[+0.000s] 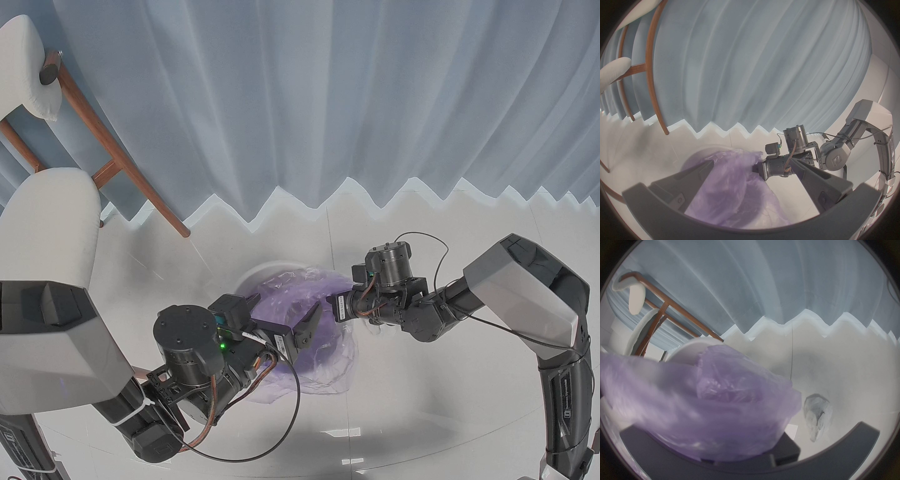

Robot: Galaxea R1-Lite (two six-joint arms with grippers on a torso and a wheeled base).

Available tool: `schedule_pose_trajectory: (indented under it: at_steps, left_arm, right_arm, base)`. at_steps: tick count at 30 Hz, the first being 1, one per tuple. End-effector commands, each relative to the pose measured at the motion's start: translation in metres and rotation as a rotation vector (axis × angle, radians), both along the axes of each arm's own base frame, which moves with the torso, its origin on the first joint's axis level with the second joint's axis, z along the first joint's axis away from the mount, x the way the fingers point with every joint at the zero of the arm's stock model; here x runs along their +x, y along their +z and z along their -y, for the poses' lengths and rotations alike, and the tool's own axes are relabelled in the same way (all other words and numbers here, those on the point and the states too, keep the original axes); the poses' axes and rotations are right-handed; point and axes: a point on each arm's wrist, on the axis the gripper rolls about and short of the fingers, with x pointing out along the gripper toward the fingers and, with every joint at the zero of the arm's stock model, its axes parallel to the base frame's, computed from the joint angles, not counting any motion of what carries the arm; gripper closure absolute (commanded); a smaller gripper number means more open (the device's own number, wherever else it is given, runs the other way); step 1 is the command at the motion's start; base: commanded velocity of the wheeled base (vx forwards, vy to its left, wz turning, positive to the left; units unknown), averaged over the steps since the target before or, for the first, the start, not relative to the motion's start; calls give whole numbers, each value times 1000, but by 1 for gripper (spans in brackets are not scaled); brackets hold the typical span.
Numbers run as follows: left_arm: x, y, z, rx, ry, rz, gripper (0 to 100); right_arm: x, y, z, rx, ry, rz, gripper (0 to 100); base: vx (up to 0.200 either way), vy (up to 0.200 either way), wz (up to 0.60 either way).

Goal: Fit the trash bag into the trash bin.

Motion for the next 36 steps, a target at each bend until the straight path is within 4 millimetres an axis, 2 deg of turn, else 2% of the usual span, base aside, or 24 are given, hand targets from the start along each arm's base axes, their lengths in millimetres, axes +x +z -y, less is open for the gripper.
schedule_pose_trajectory:
  at_steps: [1,4,5,6,8,10,11,12,13,19,22,25,31,34,36]
  left_arm:
    - [0,3,-1,-8,1,8,0]
    - [0,4,-1,-9,1,12,0]
    - [0,5,-1,-10,1,13,0]
    - [-1,5,-1,-7,1,16,0]
    - [1,7,-2,-14,6,26,0]
    - [3,11,-3,-27,11,50,0]
    - [3,11,-3,-27,11,50,0]
    - [5,16,-5,-42,18,74,0]
    - [5,22,-5,-54,20,88,0]
    - [0,33,-12,-56,11,104,0]
    - [11,38,-28,-48,33,126,0]
    - [15,55,-43,-69,37,169,0]
    - [-5,88,-59,-73,-13,182,0]
    - [-10,90,-61,-65,-26,170,0]
    - [-16,92,-66,-48,-63,144,0]
  right_arm:
    - [2,11,4,11,-27,30,100]
    - [-1,32,21,37,-65,47,100]
    - [-1,33,22,37,-67,48,100]
    - [-7,48,34,46,-84,63,100]
    - [-19,67,48,57,-102,80,100]
    - [-33,78,58,61,-108,96,100]
    - [-33,78,58,61,-108,96,100]
    - [-49,85,65,71,-112,124,100]
    - [-56,88,67,78,-111,143,100]
    - [-72,81,62,63,-101,185,100]
    - [-82,79,56,62,-68,192,100]
    - [-85,81,54,69,-59,202,100]
    - [-113,91,58,75,-31,203,100]
    - [-117,91,60,73,-28,199,100]
    - [-127,89,60,66,-11,186,100]
  base:
    - [0,0,0]
    - [0,0,0]
    - [0,0,0]
    - [0,0,0]
    - [0,0,0]
    - [0,0,0]
    - [0,0,0]
    - [0,0,0]
    - [0,0,0]
    - [0,0,0]
    - [0,0,0]
    - [0,0,0]
    - [0,0,0]
    - [0,0,0]
    - [0,0,0]
